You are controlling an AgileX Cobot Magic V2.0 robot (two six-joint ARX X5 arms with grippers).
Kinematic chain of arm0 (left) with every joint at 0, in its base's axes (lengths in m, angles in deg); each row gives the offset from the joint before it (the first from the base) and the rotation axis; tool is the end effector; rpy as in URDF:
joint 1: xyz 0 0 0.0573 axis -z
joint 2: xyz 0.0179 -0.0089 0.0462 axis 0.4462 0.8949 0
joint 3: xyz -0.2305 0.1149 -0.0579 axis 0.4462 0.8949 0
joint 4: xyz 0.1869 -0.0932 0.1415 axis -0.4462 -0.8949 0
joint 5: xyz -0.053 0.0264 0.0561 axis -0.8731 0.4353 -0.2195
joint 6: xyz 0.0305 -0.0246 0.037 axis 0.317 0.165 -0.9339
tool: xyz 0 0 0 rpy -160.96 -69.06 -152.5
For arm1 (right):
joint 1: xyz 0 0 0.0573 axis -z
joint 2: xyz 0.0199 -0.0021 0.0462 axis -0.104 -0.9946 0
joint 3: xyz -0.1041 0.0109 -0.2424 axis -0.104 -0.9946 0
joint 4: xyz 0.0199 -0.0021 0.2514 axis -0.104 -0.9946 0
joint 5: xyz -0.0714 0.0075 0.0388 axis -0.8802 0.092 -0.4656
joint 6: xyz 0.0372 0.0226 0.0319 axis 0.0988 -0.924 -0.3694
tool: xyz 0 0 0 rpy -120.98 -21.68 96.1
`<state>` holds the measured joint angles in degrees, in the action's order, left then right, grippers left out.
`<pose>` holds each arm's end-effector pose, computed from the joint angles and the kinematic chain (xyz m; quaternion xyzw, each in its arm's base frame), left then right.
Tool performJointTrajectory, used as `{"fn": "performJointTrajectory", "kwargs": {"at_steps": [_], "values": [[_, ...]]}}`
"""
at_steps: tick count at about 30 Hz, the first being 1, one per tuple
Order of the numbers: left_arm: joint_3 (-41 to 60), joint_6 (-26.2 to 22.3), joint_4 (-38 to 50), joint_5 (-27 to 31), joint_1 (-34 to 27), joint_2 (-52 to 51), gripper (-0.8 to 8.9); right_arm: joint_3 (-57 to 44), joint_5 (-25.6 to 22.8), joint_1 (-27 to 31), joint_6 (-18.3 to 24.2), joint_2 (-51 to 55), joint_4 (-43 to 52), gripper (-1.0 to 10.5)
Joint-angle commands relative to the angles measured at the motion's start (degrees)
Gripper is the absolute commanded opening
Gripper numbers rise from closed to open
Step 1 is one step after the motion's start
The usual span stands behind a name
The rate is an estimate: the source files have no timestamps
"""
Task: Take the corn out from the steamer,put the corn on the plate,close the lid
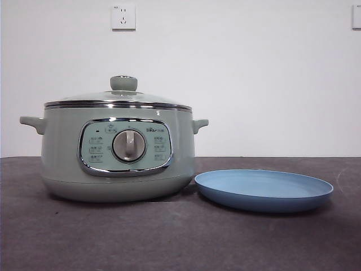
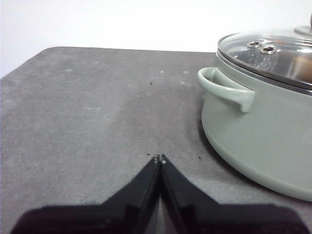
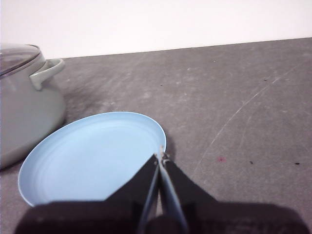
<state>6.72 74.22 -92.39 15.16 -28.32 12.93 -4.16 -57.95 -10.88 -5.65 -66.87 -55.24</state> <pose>0.0956 0.0021 0.1520 -0.0291 0.0815 0.0037 0.9962 0.0950 0.0119 0.1530 0.0426 0.0787 0.1036 0.9906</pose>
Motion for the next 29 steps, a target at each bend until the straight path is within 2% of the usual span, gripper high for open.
{"fn": "performJointTrajectory", "kwargs": {"at_steps": [1, 6, 10, 12, 19, 24, 29], "values": [[0.79, 0.37, 1.20, -0.07, -0.15, -0.11, -0.03, -0.61, -0.02, -0.13, -0.63, 0.15, 0.22, 0.0], [0.72, 0.59, 1.49, -0.96, -0.15, -0.11, -0.07, -0.59, 0.15, -0.13, -5.90, 0.15, 2.89, 0.0], [-0.72, 6.75, 1.42, -5.07, -0.15, -0.11, -0.08, 0.94, 0.24, -0.13, -13.79, -0.26, 3.56, -0.1], [-2.23, 8.92, 1.14, -5.84, -0.15, -0.09, -0.08, 2.29, 1.18, -0.13, -15.02, -1.05, 3.56, -0.1], [-11.85, 10.78, -4.94, -7.58, -0.15, 1.40, -0.08, 10.45, 6.05, -0.13, -15.37, -8.15, 3.10, -0.1], [-19.78, 10.67, -11.02, -13.09, -0.15, 6.23, -0.07, 20.48, 13.97, -0.15, -15.06, -18.05, -0.37, -0.1], [-27.85, 9.70, -18.25, -19.85, -0.13, 13.38, -0.08, 33.44, 24.04, -0.15, -8.31, -29.66, -10.91, -0.1]]}}
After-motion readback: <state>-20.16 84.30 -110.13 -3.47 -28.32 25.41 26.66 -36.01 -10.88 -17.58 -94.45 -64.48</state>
